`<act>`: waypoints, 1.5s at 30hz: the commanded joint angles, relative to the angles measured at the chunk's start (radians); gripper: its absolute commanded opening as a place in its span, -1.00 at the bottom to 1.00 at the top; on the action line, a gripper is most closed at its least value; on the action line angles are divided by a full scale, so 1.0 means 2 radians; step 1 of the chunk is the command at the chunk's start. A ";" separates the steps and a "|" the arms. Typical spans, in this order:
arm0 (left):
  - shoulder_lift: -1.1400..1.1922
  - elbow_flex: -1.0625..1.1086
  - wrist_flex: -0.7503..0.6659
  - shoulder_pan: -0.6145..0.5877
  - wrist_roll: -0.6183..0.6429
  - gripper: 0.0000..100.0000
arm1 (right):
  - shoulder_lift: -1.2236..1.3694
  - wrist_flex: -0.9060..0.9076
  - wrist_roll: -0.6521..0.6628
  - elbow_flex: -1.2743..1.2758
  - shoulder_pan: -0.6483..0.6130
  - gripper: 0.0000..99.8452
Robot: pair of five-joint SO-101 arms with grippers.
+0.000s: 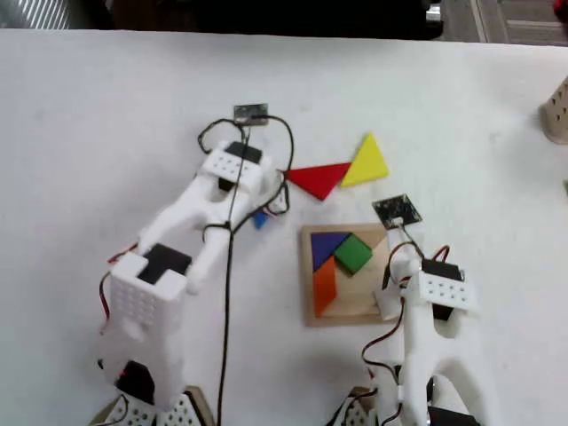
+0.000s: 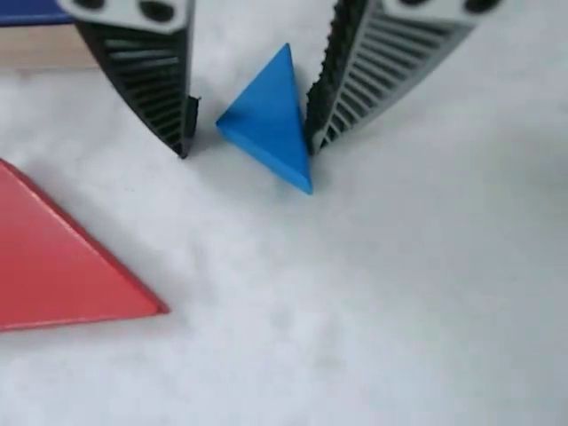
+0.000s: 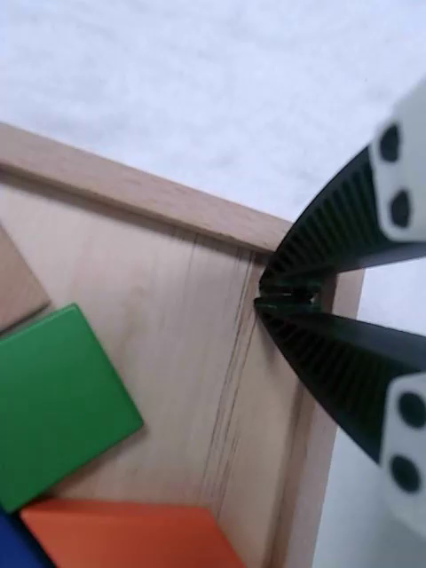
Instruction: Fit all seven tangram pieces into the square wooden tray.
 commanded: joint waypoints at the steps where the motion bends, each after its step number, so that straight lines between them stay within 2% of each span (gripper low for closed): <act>1: 0.001 -0.018 0.012 -0.004 0.002 -0.71 | -0.015 -0.010 0.007 -0.002 0.002 -0.97; 7: 0.000 -0.018 0.024 -0.003 0.002 -0.61 | -0.015 -0.010 0.007 -0.002 0.002 -0.97; 15: -0.030 -0.005 0.037 0.001 -0.002 -0.60 | -0.015 -0.011 0.007 -0.002 0.002 -0.97; 21: -0.104 0.077 -0.033 0.007 -0.018 -0.60 | -0.015 -0.011 0.007 -0.002 0.002 -0.97; 26: -0.109 0.092 -0.084 -0.005 -0.019 -0.60 | -0.015 -0.010 0.007 -0.002 0.003 -0.97; 45: -0.109 0.127 -0.090 -0.001 -0.019 -0.61 | -0.015 -0.010 0.007 -0.002 0.004 -0.97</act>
